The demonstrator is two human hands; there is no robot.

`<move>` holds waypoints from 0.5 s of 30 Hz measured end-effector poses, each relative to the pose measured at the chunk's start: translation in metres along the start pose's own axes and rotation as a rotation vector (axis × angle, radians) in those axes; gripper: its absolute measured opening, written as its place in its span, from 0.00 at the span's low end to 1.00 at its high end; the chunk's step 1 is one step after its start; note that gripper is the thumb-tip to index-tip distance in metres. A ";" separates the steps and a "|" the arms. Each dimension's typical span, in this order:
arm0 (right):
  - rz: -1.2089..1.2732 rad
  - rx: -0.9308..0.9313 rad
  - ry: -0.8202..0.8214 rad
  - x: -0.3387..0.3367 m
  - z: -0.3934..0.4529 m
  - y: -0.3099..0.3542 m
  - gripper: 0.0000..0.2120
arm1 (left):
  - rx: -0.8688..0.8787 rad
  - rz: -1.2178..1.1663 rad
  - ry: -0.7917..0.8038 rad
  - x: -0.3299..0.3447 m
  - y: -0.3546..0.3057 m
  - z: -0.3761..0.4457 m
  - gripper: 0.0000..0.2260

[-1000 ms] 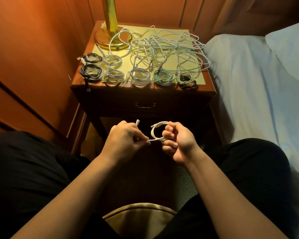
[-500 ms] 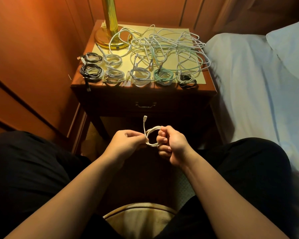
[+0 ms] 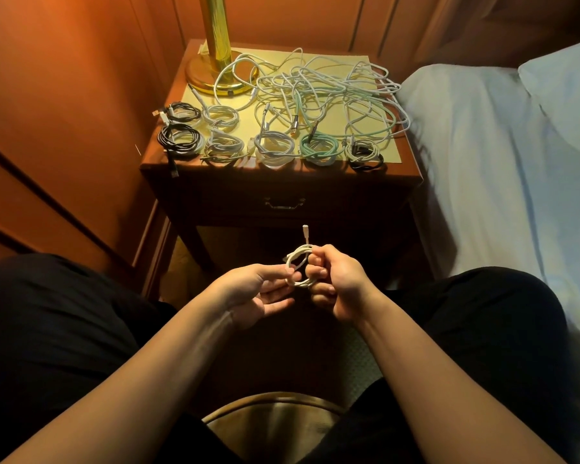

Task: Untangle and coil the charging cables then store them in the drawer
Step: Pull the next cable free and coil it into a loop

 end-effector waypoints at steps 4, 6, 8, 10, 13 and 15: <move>-0.051 -0.023 -0.021 0.001 0.000 -0.001 0.20 | -0.013 0.039 0.020 0.002 0.004 -0.001 0.06; -0.086 -0.040 -0.025 0.003 0.000 -0.002 0.20 | 0.006 0.105 0.036 0.003 0.005 -0.002 0.05; -0.113 -0.051 -0.025 0.004 0.001 -0.003 0.19 | 0.015 0.141 0.064 0.005 0.005 -0.002 0.06; -0.131 -0.059 -0.032 0.003 0.001 -0.003 0.17 | 0.024 0.155 0.117 0.010 0.004 -0.003 0.09; -0.132 -0.044 -0.019 0.006 0.001 -0.003 0.14 | 0.054 0.180 0.195 0.017 0.000 -0.007 0.13; -0.122 -0.018 -0.014 0.007 0.000 -0.006 0.18 | 0.080 0.181 0.219 0.019 -0.001 -0.009 0.12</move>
Point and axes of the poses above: each hand's wrist, its own z-axis towards the middle knuckle, its own x-axis out of the palm, y = z × x, the point moved 10 cm from there along z, towards the middle knuckle, and after that the axes turned 12 degrees about -y, right-handed, at the moved point
